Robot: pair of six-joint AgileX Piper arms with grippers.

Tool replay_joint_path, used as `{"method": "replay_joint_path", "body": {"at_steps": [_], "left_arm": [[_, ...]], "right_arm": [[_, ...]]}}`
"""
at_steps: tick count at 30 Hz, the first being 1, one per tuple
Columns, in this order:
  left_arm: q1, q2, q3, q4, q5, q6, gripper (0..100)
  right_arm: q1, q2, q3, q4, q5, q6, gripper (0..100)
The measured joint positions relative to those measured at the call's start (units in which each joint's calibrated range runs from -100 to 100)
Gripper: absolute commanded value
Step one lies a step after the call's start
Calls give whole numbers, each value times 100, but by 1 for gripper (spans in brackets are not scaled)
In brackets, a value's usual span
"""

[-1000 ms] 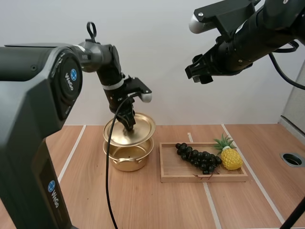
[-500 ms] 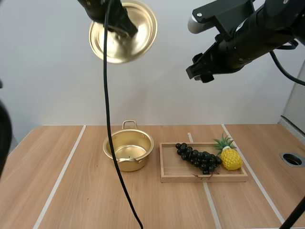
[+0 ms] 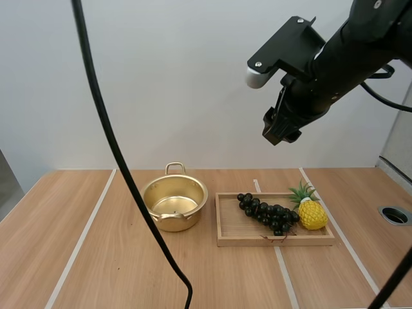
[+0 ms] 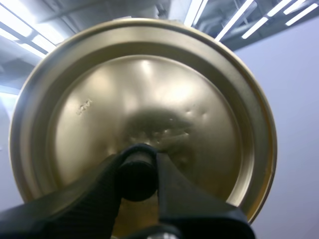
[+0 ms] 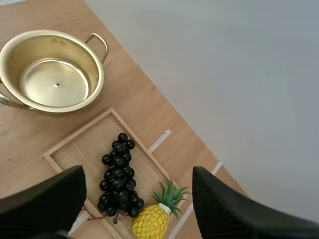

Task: Open the pot, put the grape inside, and close it

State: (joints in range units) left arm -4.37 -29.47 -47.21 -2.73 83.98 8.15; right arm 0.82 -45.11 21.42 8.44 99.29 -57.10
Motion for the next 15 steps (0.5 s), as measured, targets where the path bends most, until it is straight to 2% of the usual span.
{"method": "replay_joint_path", "body": {"at_steps": [5, 7, 8, 10, 12, 13, 15], "left_arm": [[0, 0, -174, 129, -133, -118, 0], [0, 0, -367, 365, -277, -287, 0], [0, -2, -917, 908, -742, -907, 0], [0, -2, -1056, 943, -1015, -970, 0], [0, -2, -1091, 954, -1077, -973, 0], [0, -2, -1104, 954, -1077, -973, 0], [0, 9, -1104, 954, -1077, -973, 0]], "right_arm": [[0, 59, 0, 0, 21, -55, 100], [0, 139, 0, 13, 21, -85, 100], [0, 289, 0, 13, 21, -112, 100], [0, 1218, -15, 25, 52, -272, 100], [0, 1627, -41, 35, 52, -346, 100], [0, 2239, -56, 48, 52, -484, 100], [0, 2667, -56, 48, 37, -574, 100]]}}
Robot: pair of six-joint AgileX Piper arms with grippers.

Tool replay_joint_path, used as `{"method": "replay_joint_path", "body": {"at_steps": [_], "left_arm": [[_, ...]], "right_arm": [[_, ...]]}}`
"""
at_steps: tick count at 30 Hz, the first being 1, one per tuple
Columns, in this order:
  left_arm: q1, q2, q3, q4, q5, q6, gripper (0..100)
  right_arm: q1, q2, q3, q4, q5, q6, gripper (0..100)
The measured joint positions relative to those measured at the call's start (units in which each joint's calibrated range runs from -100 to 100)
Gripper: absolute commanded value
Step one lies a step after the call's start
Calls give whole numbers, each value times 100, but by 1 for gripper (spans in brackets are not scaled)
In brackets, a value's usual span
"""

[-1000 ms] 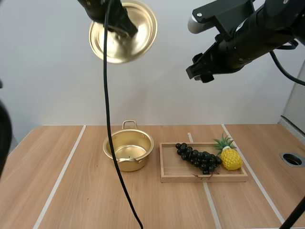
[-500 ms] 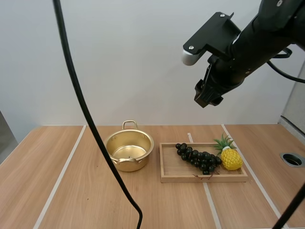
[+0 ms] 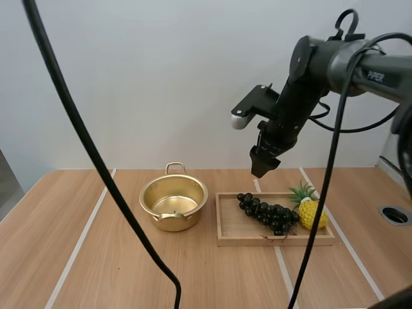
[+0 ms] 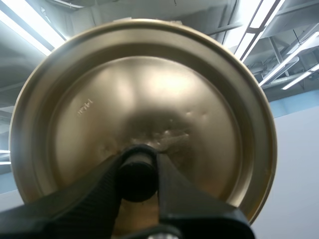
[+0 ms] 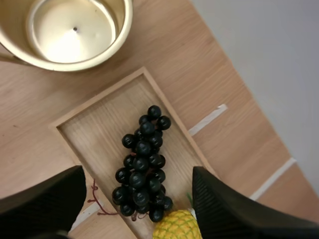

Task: Open the pot, put the grape inside, and close it

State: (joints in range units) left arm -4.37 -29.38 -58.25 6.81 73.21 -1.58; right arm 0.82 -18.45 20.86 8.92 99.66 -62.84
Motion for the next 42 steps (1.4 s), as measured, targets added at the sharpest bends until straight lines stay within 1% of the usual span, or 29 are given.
{"method": "replay_joint_path", "body": {"at_steps": [6, 11, 14, 19, 25, 35, 42], "left_arm": [[0, 34, 0, 23, 0, 84, 0], [0, 38, 0, 48, 0, 131, 0], [0, 38, 0, 133, 0, 131, 0], [0, 38, 0, 297, 36, 139, 0], [0, 38, 0, 321, 77, 150, 0], [0, 38, 0, 321, 90, 224, 0], [0, 38, 0, 329, 215, 268, 0]], "right_arm": [[0, 732, 0, -63, -20, -89, 100], [0, 1238, 0, -461, -20, -89, 100], [0, 1438, 0, -589, -20, -89, 100], [0, 1663, 118, -609, -40, -160, 100], [0, 1953, 386, -609, -59, -216, 100], [0, 2271, 386, -651, -956, -255, 100], [0, 2583, 402, -675, -1168, -255, 100]]}}
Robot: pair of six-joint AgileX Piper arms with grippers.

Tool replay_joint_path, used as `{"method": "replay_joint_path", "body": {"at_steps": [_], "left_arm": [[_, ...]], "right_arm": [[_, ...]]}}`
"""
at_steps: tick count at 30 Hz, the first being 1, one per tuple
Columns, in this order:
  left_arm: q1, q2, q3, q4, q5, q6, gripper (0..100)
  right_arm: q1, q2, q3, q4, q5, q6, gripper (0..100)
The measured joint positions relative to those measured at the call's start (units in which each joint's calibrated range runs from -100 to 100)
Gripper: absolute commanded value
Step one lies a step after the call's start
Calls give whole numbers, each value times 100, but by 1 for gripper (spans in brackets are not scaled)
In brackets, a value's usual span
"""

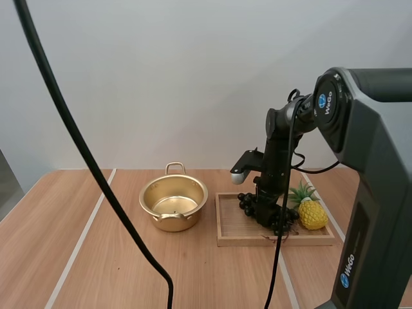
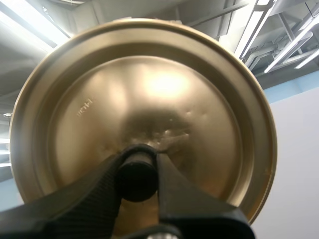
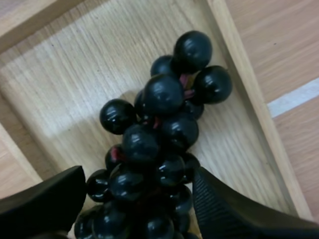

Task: Open the pot, put the grape inside, and close it

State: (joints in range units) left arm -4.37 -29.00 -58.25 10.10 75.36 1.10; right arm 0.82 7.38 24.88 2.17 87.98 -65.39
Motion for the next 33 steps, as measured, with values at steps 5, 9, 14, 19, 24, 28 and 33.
{"method": "replay_joint_path", "body": {"at_steps": [5, 9, 14, 19, 24, 28, 33], "left_arm": [[0, 0, 0, 0, 0, 36, 0], [0, 0, 0, 0, 0, 60, 0], [0, 0, 0, 0, 77, 71, 0], [0, 0, 0, 0, 133, 71, 0], [0, 0, 0, 0, 133, 71, 0], [0, 0, 0, 0, 133, 78, 0], [0, 0, 0, 0, 133, 78, 0]], "right_arm": [[0, 148, 0, 0, -201, 0, 100], [0, 264, 0, -26, -357, 0, 100], [0, 350, 0, -47, -398, 0, 64], [0, 350, 0, -71, -326, 27, 0], [0, 350, 0, -83, -309, 242, 0], [0, 142, 60, -94, -254, 337, 0], [0, -722, 8, -80, -236, 356, 0]]}}
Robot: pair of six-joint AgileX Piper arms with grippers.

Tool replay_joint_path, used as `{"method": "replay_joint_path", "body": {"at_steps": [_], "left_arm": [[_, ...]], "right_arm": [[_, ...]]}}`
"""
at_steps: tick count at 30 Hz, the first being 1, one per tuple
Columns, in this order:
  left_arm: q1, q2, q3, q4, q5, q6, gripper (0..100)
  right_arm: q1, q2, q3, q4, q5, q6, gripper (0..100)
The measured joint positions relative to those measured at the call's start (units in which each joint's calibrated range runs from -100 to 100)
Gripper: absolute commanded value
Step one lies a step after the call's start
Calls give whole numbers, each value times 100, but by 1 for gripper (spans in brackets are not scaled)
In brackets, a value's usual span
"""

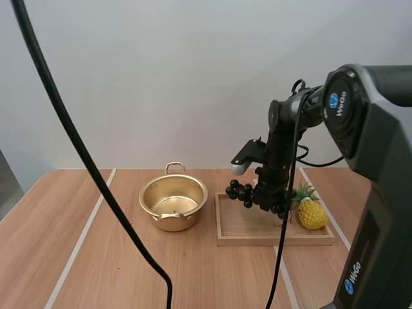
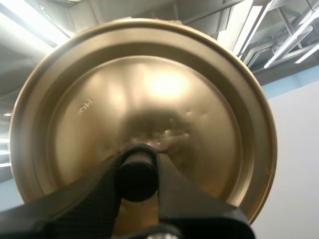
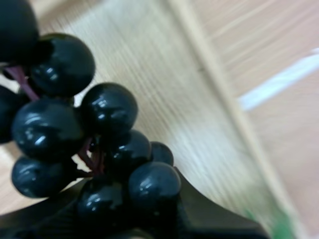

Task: Open the pot, put the grape inside, and close it

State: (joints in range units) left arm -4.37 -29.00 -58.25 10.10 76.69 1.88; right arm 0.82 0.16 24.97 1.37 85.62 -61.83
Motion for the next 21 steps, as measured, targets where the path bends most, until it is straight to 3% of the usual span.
{"method": "replay_joint_path", "body": {"at_steps": [5, 13, 21], "left_arm": [[0, -25, 0, 0, -18, 0, 0], [0, -152, -5, 3, -343, 0, 0], [0, -205, -16, 13, -715, 0, 0]], "right_arm": [[0, -946, -409, 311, -118, -65, 0], [61, -1694, -1325, 1505, 323, -320, 0], [773, -1694, -1929, 1732, 753, 57, 0]]}}
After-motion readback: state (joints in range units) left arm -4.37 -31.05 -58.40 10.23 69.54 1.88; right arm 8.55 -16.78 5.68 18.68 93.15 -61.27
